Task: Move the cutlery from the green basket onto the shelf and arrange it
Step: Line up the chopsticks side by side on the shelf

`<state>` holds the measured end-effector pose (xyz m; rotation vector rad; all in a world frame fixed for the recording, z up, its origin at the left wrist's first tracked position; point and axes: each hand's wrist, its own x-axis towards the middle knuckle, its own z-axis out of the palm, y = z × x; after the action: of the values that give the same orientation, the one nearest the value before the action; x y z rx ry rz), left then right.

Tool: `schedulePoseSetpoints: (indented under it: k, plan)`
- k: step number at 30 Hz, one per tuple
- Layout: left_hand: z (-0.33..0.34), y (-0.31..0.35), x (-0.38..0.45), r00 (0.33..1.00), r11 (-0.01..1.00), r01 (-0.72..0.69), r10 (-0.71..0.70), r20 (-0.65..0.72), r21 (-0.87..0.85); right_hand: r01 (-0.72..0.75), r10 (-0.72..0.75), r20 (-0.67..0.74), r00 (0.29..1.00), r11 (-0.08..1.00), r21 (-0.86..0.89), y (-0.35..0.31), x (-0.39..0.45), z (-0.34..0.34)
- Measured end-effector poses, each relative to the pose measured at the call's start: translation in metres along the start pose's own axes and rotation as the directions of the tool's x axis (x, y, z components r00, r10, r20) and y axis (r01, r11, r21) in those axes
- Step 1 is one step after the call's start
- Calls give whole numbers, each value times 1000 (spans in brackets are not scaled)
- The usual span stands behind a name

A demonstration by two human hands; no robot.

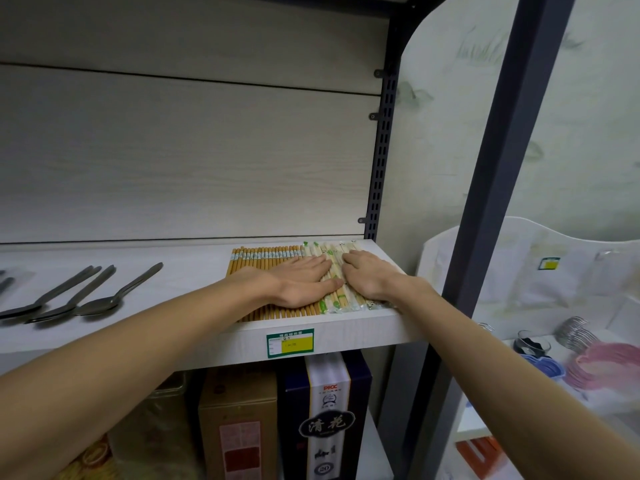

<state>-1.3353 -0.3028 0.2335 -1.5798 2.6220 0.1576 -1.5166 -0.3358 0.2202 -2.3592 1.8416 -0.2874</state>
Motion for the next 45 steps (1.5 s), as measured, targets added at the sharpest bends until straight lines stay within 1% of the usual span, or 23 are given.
schedulePoseSetpoints:
  k: [4,7,10,16,20,23,26,29,34,38,45]
  plan:
    - [3,-1,2,1000,1000,12,-12,-1,-22,-9,9,8,1000,999,43,-1,1,-1]
    - [4,-1,3,1000,1000,11,-11,-14,-17,-33,38,-37,999,992,123,-1,0,-2]
    - [4,-1,2,1000,1000,8,-9,-27,-19,-20,31,-60,998,986,165,0,-5,-4]
    - [1,2,0,998,1000,-19,19,-54,-5,-19,20,-9,1000,993,112,0,-8,-6]
    - [1,3,-3,997,999,-46,46,-64,4,6,-6,7,1000,999,38,-2,-13,-7]
    - [1,1,-1,997,999,-42,42,-69,2,16,-15,3,1000,1000,-13,-4,-15,-7]
    - [-2,0,-1,992,999,-41,41,-117,4,37,-37,-1,999,998,-50,-6,-17,-8]
    - [-4,2,-1,991,998,-56,56,-124,3,42,-43,-7,999,996,-78,-7,-21,-9]
    - [-5,5,0,997,998,-36,40,-71,55,32,-33,-45,998,999,-17,-7,-27,-14]
    - [-11,7,-2,997,996,-43,47,-56,78,19,-20,-68,998,1000,-15,-4,-30,-15]
    - [-10,7,-7,993,996,-73,77,-91,53,-5,6,-76,997,1000,13,-5,-36,-14]
